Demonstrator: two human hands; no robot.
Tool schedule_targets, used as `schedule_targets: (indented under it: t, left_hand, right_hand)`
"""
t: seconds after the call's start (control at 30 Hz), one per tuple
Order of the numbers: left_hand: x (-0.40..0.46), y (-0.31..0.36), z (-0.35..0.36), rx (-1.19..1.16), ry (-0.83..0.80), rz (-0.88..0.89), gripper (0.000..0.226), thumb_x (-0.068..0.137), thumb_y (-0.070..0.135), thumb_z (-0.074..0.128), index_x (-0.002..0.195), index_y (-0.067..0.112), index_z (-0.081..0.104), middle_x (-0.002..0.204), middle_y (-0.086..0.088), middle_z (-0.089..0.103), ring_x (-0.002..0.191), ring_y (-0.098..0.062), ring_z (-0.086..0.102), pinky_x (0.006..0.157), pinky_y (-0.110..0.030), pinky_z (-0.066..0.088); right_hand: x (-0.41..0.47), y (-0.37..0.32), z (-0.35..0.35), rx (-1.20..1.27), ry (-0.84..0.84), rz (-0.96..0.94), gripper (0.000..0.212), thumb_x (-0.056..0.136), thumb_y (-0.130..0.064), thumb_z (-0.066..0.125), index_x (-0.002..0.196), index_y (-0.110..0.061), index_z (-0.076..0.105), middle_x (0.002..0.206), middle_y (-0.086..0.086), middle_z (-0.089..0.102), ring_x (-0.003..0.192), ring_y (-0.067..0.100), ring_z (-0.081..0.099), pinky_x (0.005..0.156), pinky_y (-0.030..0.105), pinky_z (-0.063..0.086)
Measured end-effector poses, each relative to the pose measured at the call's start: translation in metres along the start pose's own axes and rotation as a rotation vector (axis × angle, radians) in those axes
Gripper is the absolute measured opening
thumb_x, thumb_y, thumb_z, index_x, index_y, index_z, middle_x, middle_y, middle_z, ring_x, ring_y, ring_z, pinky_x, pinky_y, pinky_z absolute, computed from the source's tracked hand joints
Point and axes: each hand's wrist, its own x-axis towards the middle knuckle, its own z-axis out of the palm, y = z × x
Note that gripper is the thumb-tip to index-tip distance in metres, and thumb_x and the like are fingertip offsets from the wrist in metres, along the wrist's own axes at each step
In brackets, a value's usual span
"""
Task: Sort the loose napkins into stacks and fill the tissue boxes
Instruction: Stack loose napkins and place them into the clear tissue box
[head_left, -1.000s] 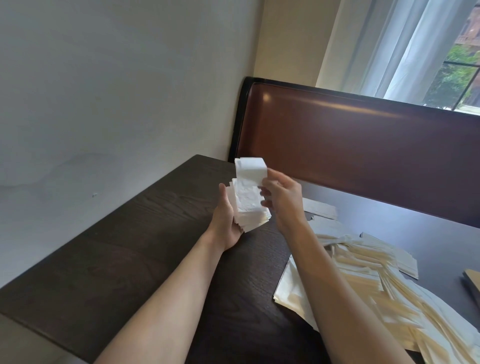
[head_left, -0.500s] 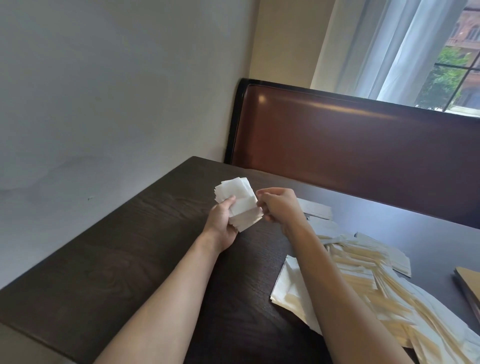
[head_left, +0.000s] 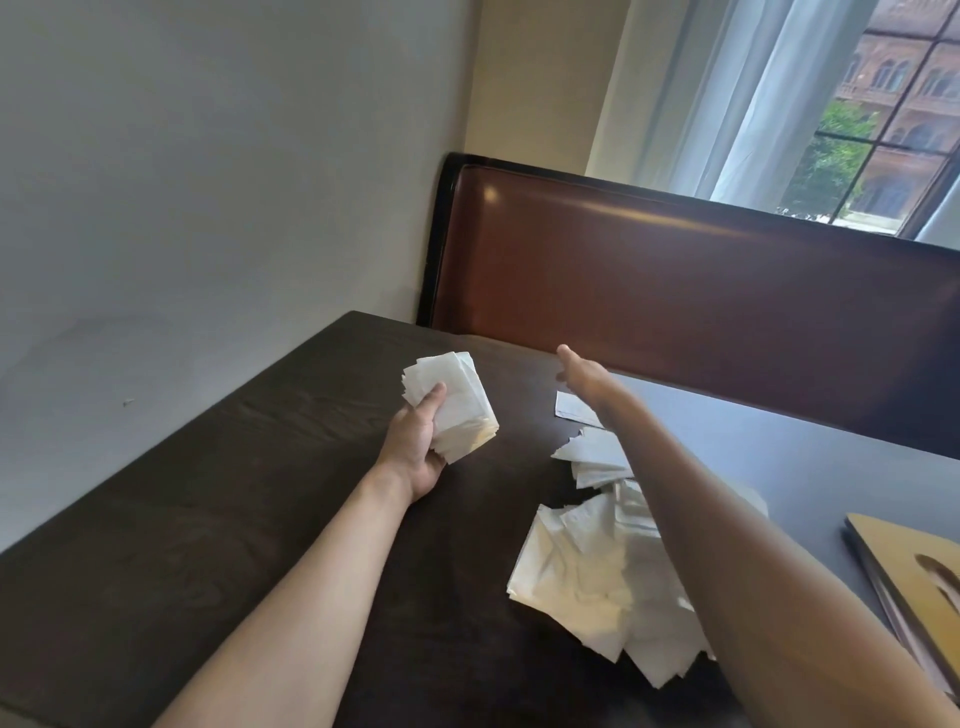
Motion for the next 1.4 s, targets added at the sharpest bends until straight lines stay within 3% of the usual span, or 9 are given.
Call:
schedule_targets:
  t: [0.13, 0.4, 0.5, 0.57, 0.83, 1.0, 1.17, 1.23, 1.4]
  left_hand:
    - [0.001, 0.0, 0.0, -0.012, -0.022, 0.002, 0.031, 0.101, 0.029, 0.058, 0.128, 0.014, 0.059, 0.096, -0.006, 0.07, 0.08, -0.021, 0.069, 0.058, -0.031, 0.059]
    - [0.003, -0.001, -0.001, -0.017, -0.012, 0.006, 0.035, 0.1, 0.03, 0.059, 0.131, 0.015, 0.058, 0.1, -0.007, 0.069, 0.087, -0.023, 0.068, 0.069, -0.036, 0.059]
    - [0.003, -0.001, -0.002, -0.023, 0.001, 0.004, 0.036, 0.099, 0.031, 0.06, 0.131, 0.014, 0.058, 0.103, -0.009, 0.068, 0.09, -0.025, 0.068, 0.073, -0.039, 0.057]
    - [0.002, 0.0, -0.001, -0.026, 0.003, 0.006, 0.036, 0.1, 0.031, 0.059, 0.13, 0.012, 0.059, 0.1, -0.009, 0.069, 0.087, -0.025, 0.068, 0.074, -0.039, 0.057]
    - [0.003, -0.001, -0.002, -0.027, 0.017, 0.006, 0.022, 0.1, 0.03, 0.06, 0.117, 0.017, 0.062, 0.099, -0.007, 0.068, 0.089, -0.024, 0.067, 0.073, -0.037, 0.056]
    - [0.001, 0.0, -0.002, -0.038, 0.024, 0.005, 0.027, 0.099, 0.03, 0.06, 0.122, 0.016, 0.061, 0.103, -0.008, 0.068, 0.09, -0.025, 0.067, 0.07, -0.037, 0.055]
    - [0.0, 0.001, -0.001, -0.062, 0.051, -0.006, 0.018, 0.099, 0.029, 0.061, 0.113, 0.018, 0.061, 0.102, -0.008, 0.068, 0.09, -0.025, 0.066, 0.074, -0.038, 0.056]
    - [-0.001, 0.0, 0.001, -0.056, 0.06, 0.002, 0.016, 0.099, 0.03, 0.061, 0.112, 0.019, 0.06, 0.105, -0.008, 0.068, 0.093, -0.025, 0.067, 0.075, -0.038, 0.056]
    - [-0.003, 0.0, 0.002, -0.005, 0.026, 0.022, 0.035, 0.099, 0.046, 0.055, 0.122, 0.02, 0.06, 0.115, -0.007, 0.071, 0.106, -0.024, 0.068, 0.089, -0.041, 0.057]
  right_hand:
    - [-0.001, 0.014, 0.012, -0.074, -0.059, 0.042, 0.082, 0.097, -0.068, 0.016, 0.151, -0.009, 0.036, 0.153, 0.01, 0.042, 0.132, 0.029, 0.045, 0.116, 0.044, 0.024]
    - [0.0, 0.019, 0.024, -0.071, -0.128, -0.031, 0.102, 0.079, -0.084, 0.016, 0.146, -0.012, 0.045, 0.144, 0.008, 0.051, 0.122, 0.024, 0.052, 0.112, 0.04, 0.034]
    - [0.0, 0.016, 0.023, 0.16, -0.221, -0.063, 0.065, 0.102, -0.058, 0.028, 0.134, -0.007, 0.051, 0.113, 0.012, 0.063, 0.084, 0.02, 0.059, 0.082, 0.031, 0.051]
    - [0.002, 0.019, 0.022, 0.202, -0.167, -0.088, 0.051, 0.103, -0.047, 0.042, 0.13, -0.006, 0.055, 0.104, 0.01, 0.064, 0.087, 0.021, 0.062, 0.088, 0.036, 0.055]
    - [-0.002, 0.029, 0.032, -0.605, -0.097, -0.237, 0.028, 0.085, -0.037, 0.07, 0.094, -0.011, 0.076, 0.086, 0.003, 0.066, 0.083, 0.022, 0.06, 0.065, 0.026, 0.045]
    - [-0.004, 0.032, 0.033, -0.473, -0.079, -0.29, 0.02, 0.089, -0.028, 0.07, 0.099, -0.011, 0.077, 0.093, 0.002, 0.069, 0.08, 0.015, 0.058, 0.067, 0.023, 0.044]
    - [-0.016, 0.011, 0.021, 0.233, 0.195, -0.28, 0.02, 0.088, -0.021, 0.071, 0.07, -0.016, 0.066, 0.073, 0.0, 0.062, 0.066, 0.011, 0.055, 0.056, 0.021, 0.041]
    - [-0.026, -0.003, 0.019, 0.41, 0.18, -0.261, 0.006, 0.089, -0.019, 0.071, 0.086, -0.014, 0.07, 0.084, 0.002, 0.067, 0.07, 0.01, 0.06, 0.052, 0.02, 0.045]
    - [-0.046, -0.025, 0.039, 0.684, -0.071, -0.203, 0.038, 0.087, -0.002, 0.07, 0.123, -0.007, 0.059, 0.107, 0.009, 0.067, 0.087, 0.019, 0.067, 0.067, 0.029, 0.059]
